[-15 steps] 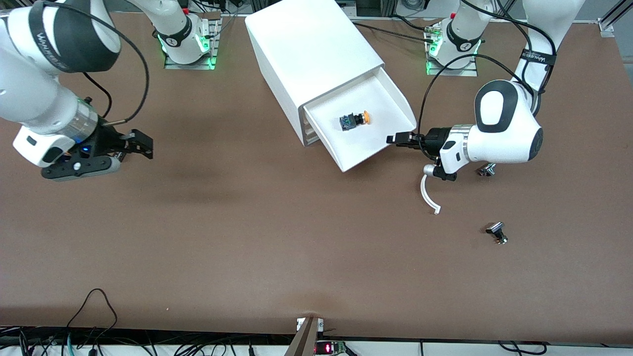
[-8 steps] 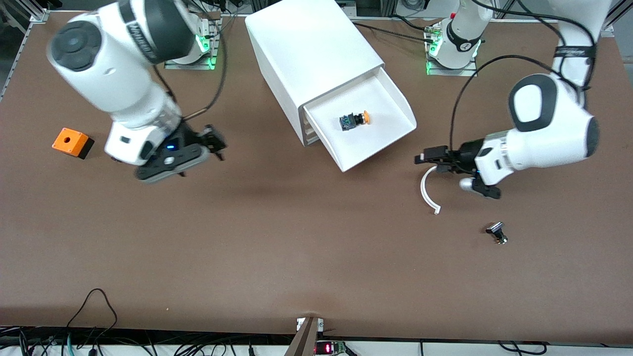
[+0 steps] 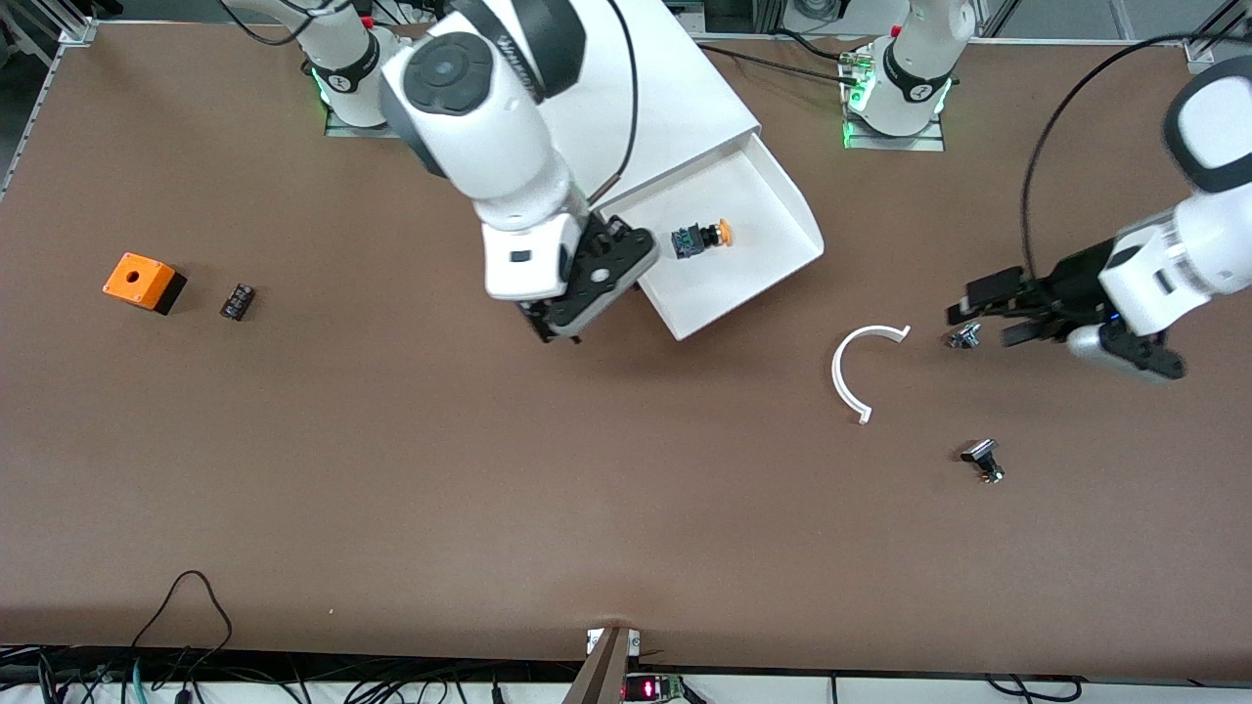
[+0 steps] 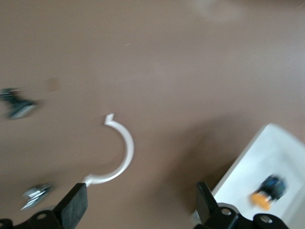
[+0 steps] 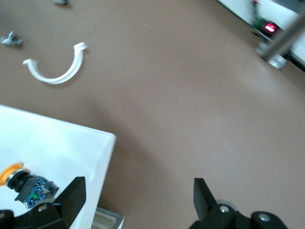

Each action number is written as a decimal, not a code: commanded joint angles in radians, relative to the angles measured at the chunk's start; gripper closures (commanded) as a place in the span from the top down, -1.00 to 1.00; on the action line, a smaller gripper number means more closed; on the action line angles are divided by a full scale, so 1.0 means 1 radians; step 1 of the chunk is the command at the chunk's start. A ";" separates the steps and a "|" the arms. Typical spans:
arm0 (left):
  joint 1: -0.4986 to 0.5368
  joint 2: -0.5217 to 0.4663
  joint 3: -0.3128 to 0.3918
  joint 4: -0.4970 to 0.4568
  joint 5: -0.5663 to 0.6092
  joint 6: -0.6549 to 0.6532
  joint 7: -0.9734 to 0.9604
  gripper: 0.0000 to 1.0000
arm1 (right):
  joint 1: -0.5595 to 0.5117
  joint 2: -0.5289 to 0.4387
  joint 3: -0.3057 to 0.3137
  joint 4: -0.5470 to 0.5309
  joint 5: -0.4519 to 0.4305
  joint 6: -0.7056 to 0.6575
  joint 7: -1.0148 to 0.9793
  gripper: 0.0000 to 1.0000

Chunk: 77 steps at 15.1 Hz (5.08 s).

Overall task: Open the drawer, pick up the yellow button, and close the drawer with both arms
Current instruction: 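Reach the right gripper into the drawer while the left gripper withdraws, then grasp the yellow push button in the drawer with the right gripper, then lift the button out with the right gripper while the left gripper approaches, then push the drawer shut with the left gripper while the right gripper lowers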

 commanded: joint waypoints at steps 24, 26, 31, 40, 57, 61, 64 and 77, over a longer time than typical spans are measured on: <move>-0.011 -0.029 0.012 0.048 0.341 -0.068 -0.069 1.00 | 0.265 0.158 -0.082 0.066 -0.003 -0.157 -0.508 1.00; -0.010 -0.029 0.012 0.048 0.338 -0.069 -0.069 1.00 | 0.277 0.164 -0.085 0.066 -0.003 -0.156 -0.508 1.00; -0.010 -0.026 0.015 0.051 0.337 -0.073 -0.069 1.00 | 0.296 0.173 -0.088 0.066 -0.051 -0.148 -0.509 0.31; -0.010 -0.024 0.015 0.058 0.332 -0.073 -0.069 1.00 | 0.333 0.164 -0.121 0.067 -0.091 -0.163 -0.505 -0.41; -0.153 0.085 -0.137 -0.198 0.330 0.376 -0.744 1.00 | -0.144 -0.202 -0.268 -0.363 -0.072 -0.107 -0.346 -0.45; -0.261 0.145 -0.140 -0.312 0.344 0.603 -1.035 1.00 | -0.305 -0.218 -0.266 -0.508 -0.069 -0.044 -0.261 -0.45; -0.309 0.135 -0.151 -0.399 0.344 0.668 -1.192 1.00 | -0.331 -0.218 -0.268 -0.597 -0.071 0.014 -0.025 -0.45; -0.310 0.053 -0.520 -0.548 0.330 0.647 -1.550 1.00 | -0.445 -0.239 -0.271 -1.136 -0.074 0.627 0.068 0.99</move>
